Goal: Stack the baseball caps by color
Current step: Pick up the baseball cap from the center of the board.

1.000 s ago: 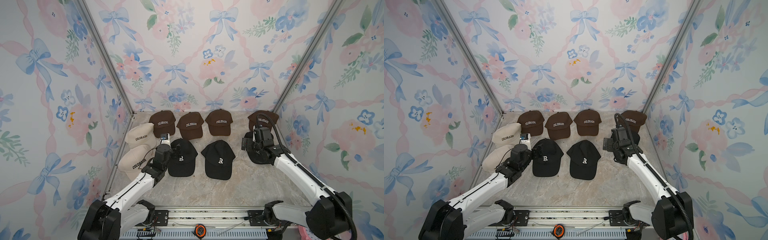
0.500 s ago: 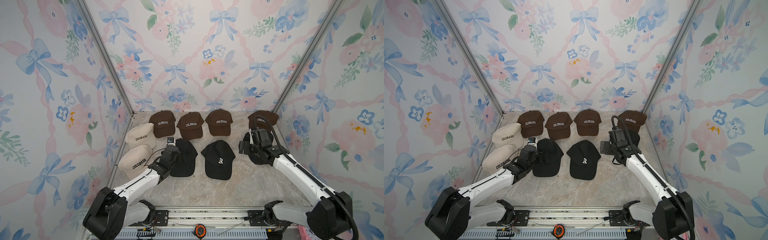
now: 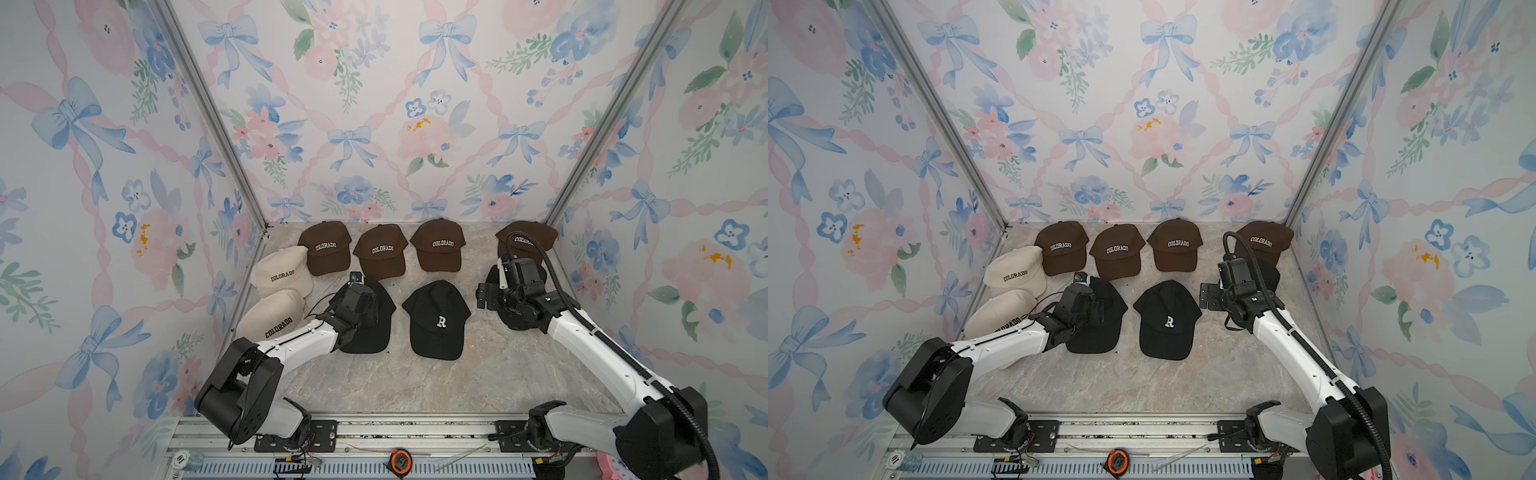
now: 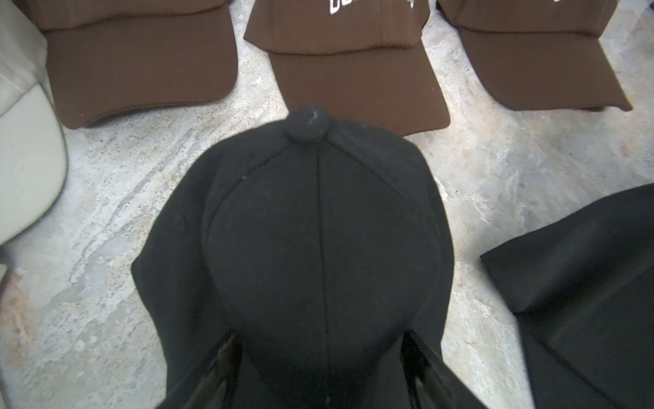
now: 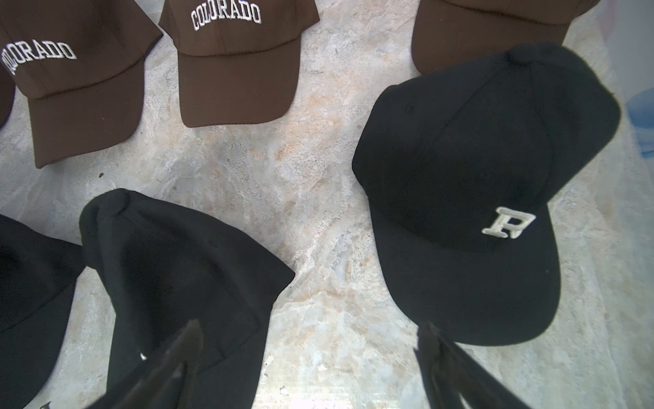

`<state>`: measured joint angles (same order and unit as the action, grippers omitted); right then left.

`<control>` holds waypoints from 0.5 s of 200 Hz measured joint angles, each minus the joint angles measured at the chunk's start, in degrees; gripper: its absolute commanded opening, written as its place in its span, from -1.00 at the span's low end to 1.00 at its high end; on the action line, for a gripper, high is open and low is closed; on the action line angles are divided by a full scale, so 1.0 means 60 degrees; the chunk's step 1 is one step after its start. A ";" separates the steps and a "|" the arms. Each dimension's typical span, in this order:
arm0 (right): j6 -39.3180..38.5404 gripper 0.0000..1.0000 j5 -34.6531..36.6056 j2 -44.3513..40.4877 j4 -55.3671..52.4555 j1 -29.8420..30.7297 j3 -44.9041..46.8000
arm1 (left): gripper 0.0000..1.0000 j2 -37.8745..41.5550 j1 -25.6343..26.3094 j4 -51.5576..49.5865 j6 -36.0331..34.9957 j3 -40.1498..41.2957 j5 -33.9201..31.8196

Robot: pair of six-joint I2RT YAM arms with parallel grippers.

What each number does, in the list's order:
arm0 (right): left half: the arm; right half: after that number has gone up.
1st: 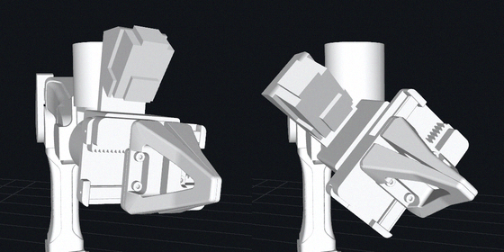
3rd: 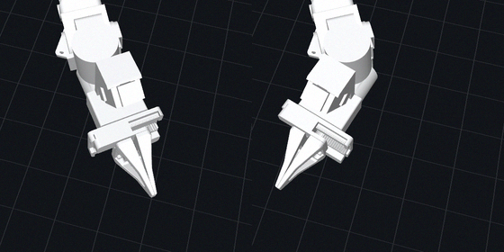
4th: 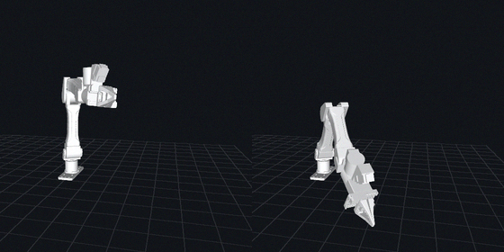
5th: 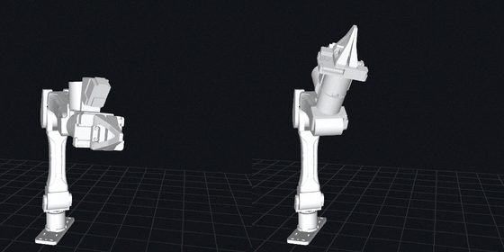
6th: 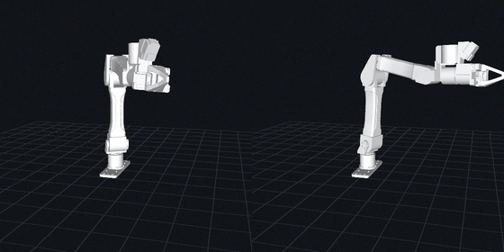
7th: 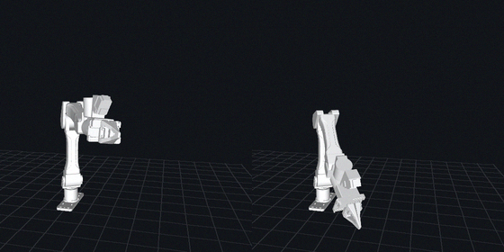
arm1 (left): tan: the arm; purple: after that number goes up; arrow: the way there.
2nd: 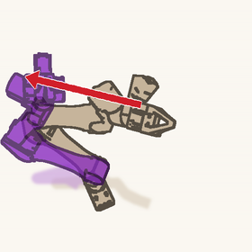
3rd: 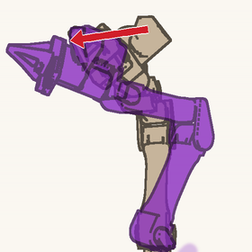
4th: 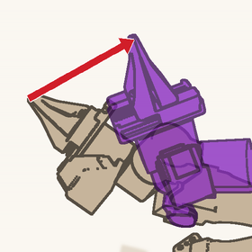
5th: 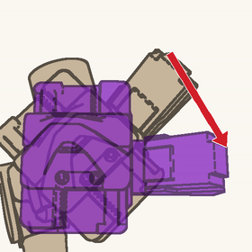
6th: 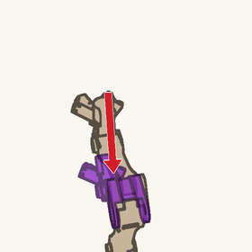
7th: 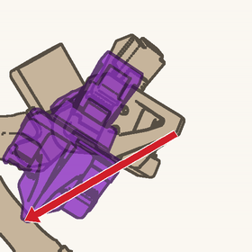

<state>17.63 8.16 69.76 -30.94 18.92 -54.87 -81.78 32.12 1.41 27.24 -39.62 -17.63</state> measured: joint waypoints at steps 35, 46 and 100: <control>0.0000 0.93 -0.0011 0.0084 0.0004 0.0000 0.0000 | -0.56 -0.0251 0.0142 -0.0251 0.0066 -0.0273 -0.0102; -0.0004 0.92 -0.0011 0.0113 0.0004 0.0000 0.0000 | -0.71 -0.0339 0.0186 -0.0346 0.0127 -0.0426 -0.0113; -0.0004 0.92 -0.0011 0.0124 0.0007 0.0000 0.0000 | -1.00 -0.0401 0.0550 -0.0798 0.0171 -0.0969 -0.0266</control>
<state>17.61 8.10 70.50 -30.89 18.92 -54.87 -84.18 35.42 -3.38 28.27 -45.43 -19.22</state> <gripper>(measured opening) 0.963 0.075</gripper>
